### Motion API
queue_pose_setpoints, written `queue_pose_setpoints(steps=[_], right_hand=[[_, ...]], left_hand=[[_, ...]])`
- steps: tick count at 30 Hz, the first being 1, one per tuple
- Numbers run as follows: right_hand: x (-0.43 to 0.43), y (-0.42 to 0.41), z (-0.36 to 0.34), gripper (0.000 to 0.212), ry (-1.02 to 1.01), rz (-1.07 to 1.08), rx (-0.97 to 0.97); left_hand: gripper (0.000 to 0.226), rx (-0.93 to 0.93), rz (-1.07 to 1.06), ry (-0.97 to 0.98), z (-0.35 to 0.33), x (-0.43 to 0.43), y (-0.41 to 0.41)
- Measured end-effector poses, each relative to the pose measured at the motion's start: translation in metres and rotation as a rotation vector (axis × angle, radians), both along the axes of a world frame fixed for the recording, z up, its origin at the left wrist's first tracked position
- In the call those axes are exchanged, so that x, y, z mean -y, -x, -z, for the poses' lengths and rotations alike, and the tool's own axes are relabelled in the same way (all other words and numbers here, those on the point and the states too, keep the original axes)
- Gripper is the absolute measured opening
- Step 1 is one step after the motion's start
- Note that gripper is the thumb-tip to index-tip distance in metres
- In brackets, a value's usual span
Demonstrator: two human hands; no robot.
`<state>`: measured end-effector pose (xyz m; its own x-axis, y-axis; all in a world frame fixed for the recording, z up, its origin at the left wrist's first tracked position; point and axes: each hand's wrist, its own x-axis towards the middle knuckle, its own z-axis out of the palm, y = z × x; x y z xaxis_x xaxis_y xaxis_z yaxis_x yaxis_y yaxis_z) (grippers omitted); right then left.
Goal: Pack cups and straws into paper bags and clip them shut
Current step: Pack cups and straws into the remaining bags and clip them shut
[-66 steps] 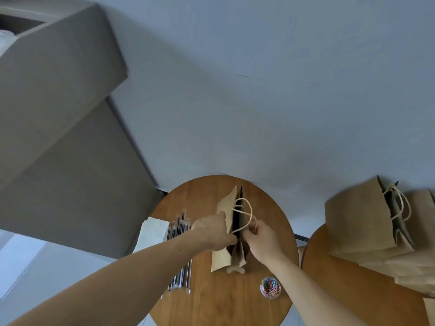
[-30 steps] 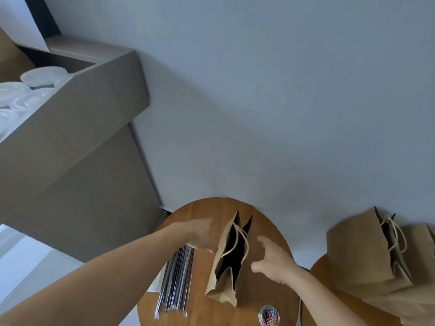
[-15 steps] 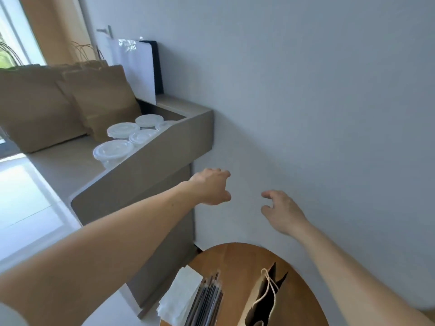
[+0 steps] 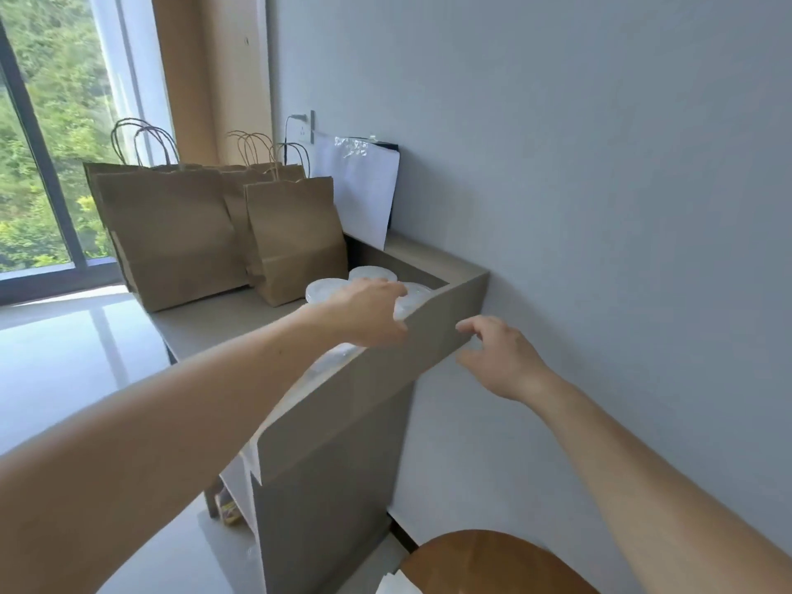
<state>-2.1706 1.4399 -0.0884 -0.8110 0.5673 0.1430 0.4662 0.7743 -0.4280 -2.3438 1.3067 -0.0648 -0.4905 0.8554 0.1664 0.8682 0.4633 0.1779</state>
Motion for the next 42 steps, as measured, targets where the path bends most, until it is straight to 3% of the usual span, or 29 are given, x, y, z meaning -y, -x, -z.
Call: queue_pose_setpoints(steps=[6,14,19,28,35,42], right_hand=[[0.029,0.11,-0.016,0.048,-0.071,-0.062,0.013],[0.039,0.241,-0.008,0.073,-0.08,-0.132,0.249],[0.031,0.28,0.001,0.102,-0.055,-0.208,0.404],[0.013,0.303,-0.006,0.116,0.007,-0.29,0.601],[0.022,0.297,0.002,0.097,-0.163,-0.274,0.455],[0.023,0.264,-0.054,0.091,-0.098,-0.204,0.075]], left_hand=[[0.061,0.011,-0.106,-0.014,-0.004,0.042,0.108],[0.061,0.102,-0.135,0.024,0.031,0.071,0.194],[0.061,0.138,-0.134,0.02,0.044,0.072,0.219],[0.059,0.159,-0.14,0.021,0.049,0.074,0.239],[0.061,0.131,-0.122,0.014,0.04,0.072,0.235],[0.06,0.07,-0.094,-0.025,0.01,0.069,0.223]])
